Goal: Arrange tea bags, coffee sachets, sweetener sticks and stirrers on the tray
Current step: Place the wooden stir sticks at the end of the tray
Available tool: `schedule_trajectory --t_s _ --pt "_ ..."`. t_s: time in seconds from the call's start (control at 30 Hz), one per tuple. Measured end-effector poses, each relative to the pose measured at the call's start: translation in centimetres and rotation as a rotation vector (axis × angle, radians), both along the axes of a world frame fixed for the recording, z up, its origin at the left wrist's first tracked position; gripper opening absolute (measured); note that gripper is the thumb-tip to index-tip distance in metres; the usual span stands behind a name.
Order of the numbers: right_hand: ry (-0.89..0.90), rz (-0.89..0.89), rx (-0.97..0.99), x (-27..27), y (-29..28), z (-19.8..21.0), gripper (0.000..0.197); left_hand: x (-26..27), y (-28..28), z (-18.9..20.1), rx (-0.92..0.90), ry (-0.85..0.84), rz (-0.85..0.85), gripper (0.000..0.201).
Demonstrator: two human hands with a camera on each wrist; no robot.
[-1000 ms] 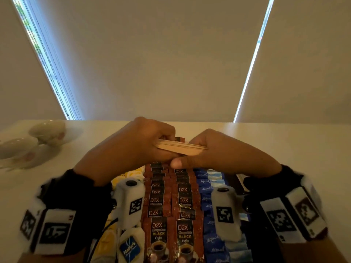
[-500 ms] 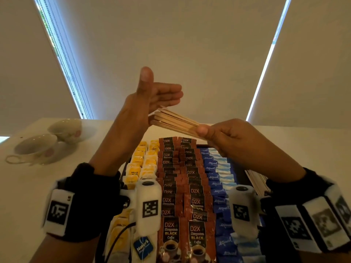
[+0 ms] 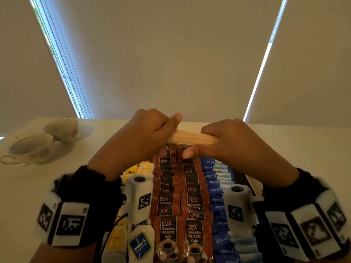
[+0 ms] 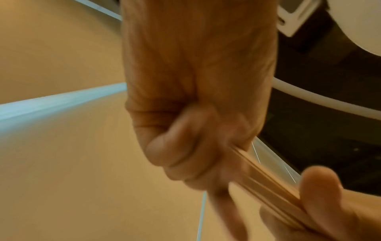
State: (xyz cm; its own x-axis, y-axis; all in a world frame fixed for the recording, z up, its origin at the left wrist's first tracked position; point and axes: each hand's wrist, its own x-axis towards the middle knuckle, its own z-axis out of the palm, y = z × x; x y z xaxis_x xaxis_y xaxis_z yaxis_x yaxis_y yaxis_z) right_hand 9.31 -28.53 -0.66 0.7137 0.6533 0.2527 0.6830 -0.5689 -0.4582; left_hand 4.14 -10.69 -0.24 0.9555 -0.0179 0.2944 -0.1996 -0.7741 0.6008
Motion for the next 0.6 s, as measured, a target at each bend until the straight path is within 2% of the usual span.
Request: schedule_trajectory --t_s 0.1,0.2,0.37,0.47,0.6 --pt "-0.027 0.007 -0.062 -0.3 0.4 -0.2 0.075 0.5 0.6 -0.3 0.122 -0.09 0.018 0.057" --pt "-0.021 0.047 -0.141 -0.9 1.1 -0.6 0.052 0.6 0.9 -0.3 0.134 -0.139 -0.036 0.056" --pt "0.283 0.178 0.086 -1.2 1.5 -1.0 0.054 0.8 0.5 -0.2 0.201 -0.19 -0.125 0.041" --pt "0.231 0.197 0.14 -0.9 2.0 -1.4 0.052 0.8 0.4 -0.1 0.178 -0.176 -0.127 0.042" --pt "0.093 0.142 0.06 -0.7 2.2 -1.8 0.041 0.7 0.2 -0.2 0.051 -0.154 -0.066 0.046"
